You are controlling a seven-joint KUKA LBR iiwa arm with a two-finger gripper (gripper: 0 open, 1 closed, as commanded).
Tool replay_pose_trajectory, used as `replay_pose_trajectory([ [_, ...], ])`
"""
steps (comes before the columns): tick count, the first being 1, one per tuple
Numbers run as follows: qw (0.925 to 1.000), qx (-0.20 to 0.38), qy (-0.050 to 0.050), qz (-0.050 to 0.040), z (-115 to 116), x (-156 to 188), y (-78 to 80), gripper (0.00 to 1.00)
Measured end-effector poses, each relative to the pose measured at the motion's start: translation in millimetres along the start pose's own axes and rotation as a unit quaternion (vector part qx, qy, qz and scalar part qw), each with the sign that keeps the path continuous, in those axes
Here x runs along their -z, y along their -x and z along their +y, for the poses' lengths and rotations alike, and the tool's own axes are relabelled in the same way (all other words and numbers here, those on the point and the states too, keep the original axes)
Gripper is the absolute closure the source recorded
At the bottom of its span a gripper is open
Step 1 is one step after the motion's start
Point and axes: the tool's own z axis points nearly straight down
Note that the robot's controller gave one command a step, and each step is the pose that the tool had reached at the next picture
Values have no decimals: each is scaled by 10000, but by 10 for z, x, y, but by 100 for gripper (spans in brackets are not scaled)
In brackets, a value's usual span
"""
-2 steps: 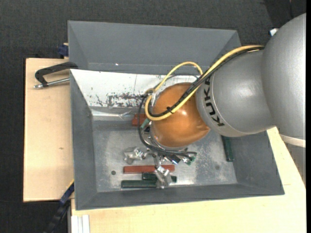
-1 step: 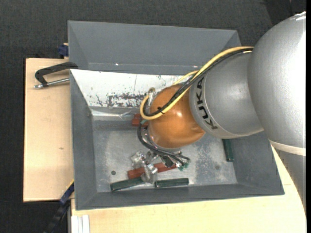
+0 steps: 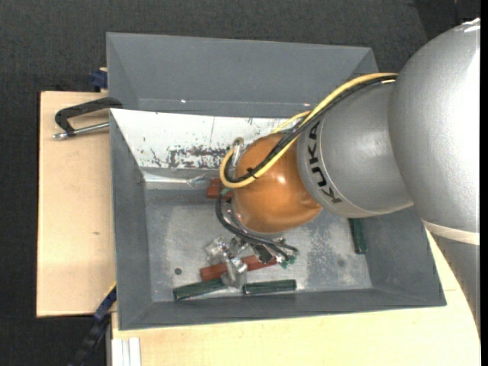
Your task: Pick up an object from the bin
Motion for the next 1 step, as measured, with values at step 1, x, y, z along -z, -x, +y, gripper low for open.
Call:
replay_pose_trajectory([
  [1,9999,150,-22,-50,-142,1922,161,100],
])
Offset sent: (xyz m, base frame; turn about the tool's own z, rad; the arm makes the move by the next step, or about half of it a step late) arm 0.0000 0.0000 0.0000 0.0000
